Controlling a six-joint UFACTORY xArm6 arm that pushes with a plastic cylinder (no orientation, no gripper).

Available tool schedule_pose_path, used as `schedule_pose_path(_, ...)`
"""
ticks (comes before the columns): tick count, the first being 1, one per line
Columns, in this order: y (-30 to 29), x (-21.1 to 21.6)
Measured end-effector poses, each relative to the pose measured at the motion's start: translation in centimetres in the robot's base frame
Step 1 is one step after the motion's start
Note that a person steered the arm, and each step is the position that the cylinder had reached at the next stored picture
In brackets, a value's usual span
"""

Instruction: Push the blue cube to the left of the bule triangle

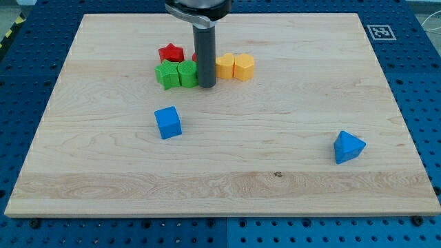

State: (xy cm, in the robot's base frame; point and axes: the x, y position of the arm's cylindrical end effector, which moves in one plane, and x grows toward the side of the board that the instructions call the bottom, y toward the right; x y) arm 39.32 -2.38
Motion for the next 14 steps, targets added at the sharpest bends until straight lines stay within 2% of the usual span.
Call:
schedule_pose_path(2, 1.3, 0.1)
schedule_pose_path(4, 2.0, 4.7)
schedule_pose_path(8, -12.5, 5.4)
schedule_pose_path(9, -13.5, 6.3)
schedule_pose_path(10, -12.4, 8.2)
schedule_pose_path(11, -8.4, 9.1)
schedule_pose_path(14, 6.8, 10.2)
